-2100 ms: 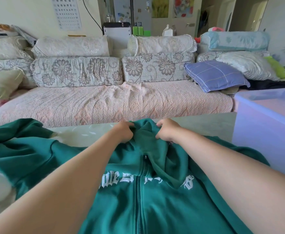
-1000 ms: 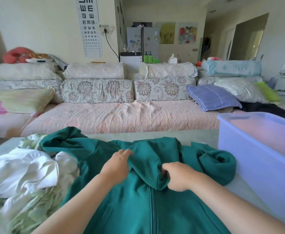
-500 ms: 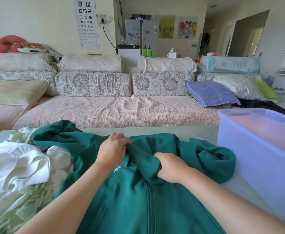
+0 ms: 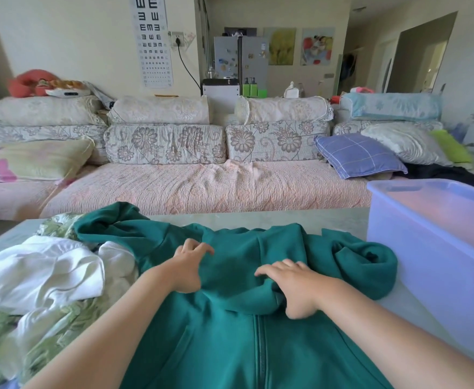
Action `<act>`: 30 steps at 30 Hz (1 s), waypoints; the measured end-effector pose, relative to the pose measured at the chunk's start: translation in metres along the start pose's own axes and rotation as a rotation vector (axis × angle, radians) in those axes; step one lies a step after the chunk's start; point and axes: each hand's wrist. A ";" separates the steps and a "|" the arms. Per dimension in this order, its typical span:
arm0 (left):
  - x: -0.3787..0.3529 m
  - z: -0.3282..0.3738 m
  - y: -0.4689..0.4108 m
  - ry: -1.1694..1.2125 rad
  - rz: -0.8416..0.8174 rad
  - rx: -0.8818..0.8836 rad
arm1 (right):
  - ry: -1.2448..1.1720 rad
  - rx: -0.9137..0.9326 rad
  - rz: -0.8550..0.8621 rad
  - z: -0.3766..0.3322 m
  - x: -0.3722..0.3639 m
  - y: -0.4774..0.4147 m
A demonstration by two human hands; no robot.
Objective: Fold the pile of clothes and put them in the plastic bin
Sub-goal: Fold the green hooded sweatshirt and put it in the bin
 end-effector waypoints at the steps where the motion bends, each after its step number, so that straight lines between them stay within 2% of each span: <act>1: -0.003 0.001 -0.002 -0.028 -0.053 0.037 | 0.027 -0.017 0.046 0.000 0.000 -0.001; 3: -0.009 0.009 -0.004 -0.060 -0.205 0.087 | 0.090 -0.048 0.181 0.000 0.000 -0.001; 4: -0.012 0.011 -0.006 -0.073 -0.205 0.077 | 0.114 -0.059 0.238 -0.001 -0.001 -0.002; 5: -0.014 0.011 -0.009 -0.068 -0.139 0.050 | 0.113 -0.060 0.286 -0.002 -0.002 -0.002; 7: -0.014 0.010 -0.014 -0.084 0.102 -0.007 | 0.029 -0.056 0.380 -0.006 -0.001 -0.002; 10: -0.001 0.004 -0.015 -0.211 0.504 -0.087 | -0.140 -0.007 0.647 -0.007 0.005 -0.012; 11: 0.003 -0.002 -0.014 -0.254 0.578 -0.091 | -0.178 0.026 0.698 -0.009 0.007 -0.013; 12: 0.007 -0.009 -0.013 -0.287 0.581 -0.080 | -0.183 0.062 0.680 -0.010 0.008 -0.015; 13: 0.009 -0.015 -0.011 -0.299 0.494 -0.039 | -0.142 0.109 0.609 -0.011 0.006 -0.016; 15: 0.010 -0.023 -0.008 -0.269 0.202 0.082 | -0.040 0.132 0.289 -0.011 -0.002 -0.016; 16: 0.007 -0.024 -0.007 -0.241 0.110 0.133 | -0.061 0.098 0.113 -0.010 -0.004 -0.015; 17: 0.005 -0.022 -0.008 -0.223 0.091 0.166 | -0.172 0.062 -0.008 -0.009 -0.004 -0.014; 18: 0.003 -0.020 -0.011 -0.234 0.117 0.168 | -0.318 0.032 -0.044 -0.009 -0.002 -0.013; 21: -0.006 -0.011 -0.026 -0.245 0.240 0.146 | -0.579 -0.074 0.147 -0.005 0.009 -0.021; 24: -0.010 -0.011 -0.047 -0.106 0.244 0.189 | -0.493 -0.183 0.378 0.006 0.007 -0.038; 27: -0.013 -0.016 -0.068 -0.051 0.230 0.224 | -0.406 -0.289 0.420 0.021 0.000 -0.061; 30: -0.011 -0.022 -0.089 -0.101 0.197 0.290 | -0.312 -0.320 0.469 0.031 -0.002 -0.085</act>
Point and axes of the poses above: each hand's wrist, its own y-axis away from the middle knuckle, its own x-axis out of the back of the hand, z = x × y, and after that the axes turned 15 degrees about -x, right-handed
